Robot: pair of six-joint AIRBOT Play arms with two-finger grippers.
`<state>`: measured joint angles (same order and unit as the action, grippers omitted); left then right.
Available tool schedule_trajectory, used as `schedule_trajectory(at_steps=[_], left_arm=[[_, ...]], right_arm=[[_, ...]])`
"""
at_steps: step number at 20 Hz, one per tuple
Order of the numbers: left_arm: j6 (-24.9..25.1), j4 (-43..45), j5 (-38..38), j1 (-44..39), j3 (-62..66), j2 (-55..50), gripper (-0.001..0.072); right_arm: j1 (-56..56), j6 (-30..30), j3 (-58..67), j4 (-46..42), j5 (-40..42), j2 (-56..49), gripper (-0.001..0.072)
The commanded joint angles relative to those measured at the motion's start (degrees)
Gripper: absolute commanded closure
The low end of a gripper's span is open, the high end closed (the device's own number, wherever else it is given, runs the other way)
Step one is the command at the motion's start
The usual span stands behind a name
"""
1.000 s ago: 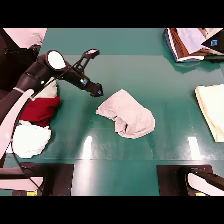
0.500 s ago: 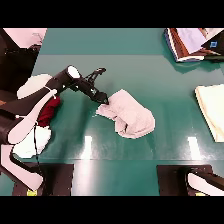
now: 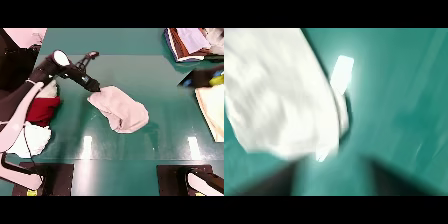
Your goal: Fold the shirts.
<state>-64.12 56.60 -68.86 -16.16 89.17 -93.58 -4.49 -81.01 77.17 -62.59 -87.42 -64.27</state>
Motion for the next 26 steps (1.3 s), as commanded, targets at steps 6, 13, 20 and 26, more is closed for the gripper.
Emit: schedule_trajectory(at_steps=[6, 13, 20, 26], left_arm=[[-0.7, 3.2, -5.7, 0.8, 0.6, 6.1, 0.0687], [-1.9, 3.2, -5.7, 0.8, 0.6, 6.1, 0.0687], [-3.3, 13.9, -5.5, 0.8, 5.7, 14.2, 0.0687], [-3.0, 12.6, -12.0, 0.8, 16.6, 29.0, 0.0687]], right_arm=[[-4.6, 9.3, -36.8, 24.7, 29.7, -9.6, 0.019], [-13.2, 12.7, -25.3, 29.5, 35.5, -24.1, 0.0351], [-10.0, 11.3, -11.4, 18.9, 29.5, -17.0, 0.0699], [-3.8, 6.4, 8.6, 5.8, 14.4, 0.5, 0.07]])
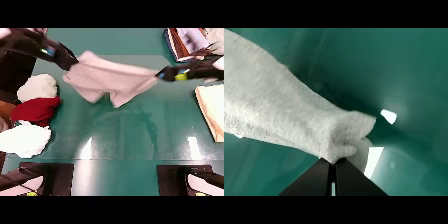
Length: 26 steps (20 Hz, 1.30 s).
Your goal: Fold the shirts.
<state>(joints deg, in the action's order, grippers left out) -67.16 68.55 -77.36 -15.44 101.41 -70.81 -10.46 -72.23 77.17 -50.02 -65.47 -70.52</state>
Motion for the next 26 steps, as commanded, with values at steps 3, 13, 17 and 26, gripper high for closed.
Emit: schedule_trajectory(at_steps=[3, 13, 17, 26], left_arm=[[0.0, -2.4, -6.6, 0.1, 6.0, 13.1, 0.0687], [0.2, -9.6, -8.0, 0.1, -4.5, 11.1, 0.0686], [3.8, -9.7, -5.3, 0.1, -17.6, -2.7, 0.0686], [-0.4, -9.0, 4.9, 8.0, -16.4, -20.3, 0.0149]], right_arm=[[2.1, -4.5, 15.2, -10.6, -13.4, 12.6, 0.07], [2.1, -13.9, 21.6, -16.0, -31.0, 9.7, 0.07], [2.1, -12.5, 8.4, -16.0, -29.4, 0.2, 0.07], [2.2, -11.1, -0.6, -16.1, -19.9, -12.4, 0.07]])
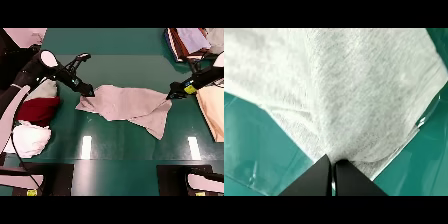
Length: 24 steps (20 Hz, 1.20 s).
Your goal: Fold the shirts.
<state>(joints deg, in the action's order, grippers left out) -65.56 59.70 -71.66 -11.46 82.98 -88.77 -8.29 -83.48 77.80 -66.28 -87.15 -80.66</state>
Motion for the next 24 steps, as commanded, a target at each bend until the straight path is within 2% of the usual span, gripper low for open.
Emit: schedule_trajectory(at_steps=[1, 3, 6, 10, 14, 19, 21, 24], left_arm=[[-2.9, -0.6, -3.5, 6.8, 3.3, -1.6, 0.0149], [-3.9, -2.5, -5.9, 10.9, 2.5, 0.2, 0.015], [-4.5, -8.2, -6.2, 11.6, -4.1, 0.6, 0.0149], [-4.6, -12.7, 4.5, 8.9, -14.7, 0.6, 0.0149], [-6.4, -11.1, 12.5, 8.8, -16.0, 0.6, 0.0148], [-6.6, -1.4, 10.8, 9.0, -14.3, 0.7, 0.0149], [-6.4, -0.9, 12.5, 8.9, -14.1, 0.5, 0.0149], [-0.8, -0.9, 15.1, 6.1, -14.5, 0.2, 0.015]], right_arm=[[0.0, 0.2, -0.9, 0.2, 1.7, -2.2, 0.07], [0.0, 0.4, 0.4, 0.2, 1.6, -2.1, 0.07], [0.0, 0.5, 3.0, 0.2, 1.7, -2.1, 0.07], [0.0, 0.5, 5.2, 0.2, 1.7, -2.1, 0.07], [0.0, 0.5, 5.4, 0.2, 1.5, -2.1, 0.0699], [0.0, 0.5, 5.4, 0.2, 1.5, -2.1, 0.07], [0.0, 0.5, 5.4, 0.2, 1.7, -2.1, 0.0699], [0.0, 0.5, 5.3, 0.2, 2.5, -2.1, 0.0699]])
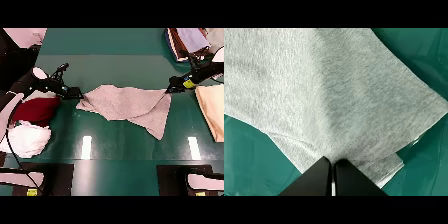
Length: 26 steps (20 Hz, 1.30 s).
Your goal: Fold the shirts.
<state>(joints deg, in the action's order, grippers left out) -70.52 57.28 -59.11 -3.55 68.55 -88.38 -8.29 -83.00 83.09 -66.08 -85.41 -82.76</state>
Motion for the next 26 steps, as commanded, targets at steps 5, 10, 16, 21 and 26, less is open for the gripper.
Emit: schedule_trajectory(at_steps=[5, 10, 16, 21, 26], left_arm=[[5.1, 1.4, 8.3, -4.4, 0.0, -0.2, 0.0687], [-3.6, 22.1, 0.4, -4.3, 9.7, 5.6, 0.0688], [6.4, 25.9, -3.5, -4.3, 27.6, 25.7, 0.0686], [6.5, 24.1, -8.2, -4.3, 34.1, 38.9, 0.0686], [6.5, 17.4, -16.3, -4.3, 45.0, 41.7, 0.0686]], right_arm=[[0.0, 0.0, 0.1, 0.0, 1.9, 0.0, 0.0699], [3.4, 0.1, 0.1, 0.1, 4.4, 6.9, 0.0699], [9.8, 0.2, 1.5, 0.6, 9.7, 25.4, 0.07], [10.4, 1.1, 12.6, 0.5, 4.0, 31.8, 0.0699], [10.4, 1.0, 22.0, -0.1, -5.1, 33.3, 0.07]])
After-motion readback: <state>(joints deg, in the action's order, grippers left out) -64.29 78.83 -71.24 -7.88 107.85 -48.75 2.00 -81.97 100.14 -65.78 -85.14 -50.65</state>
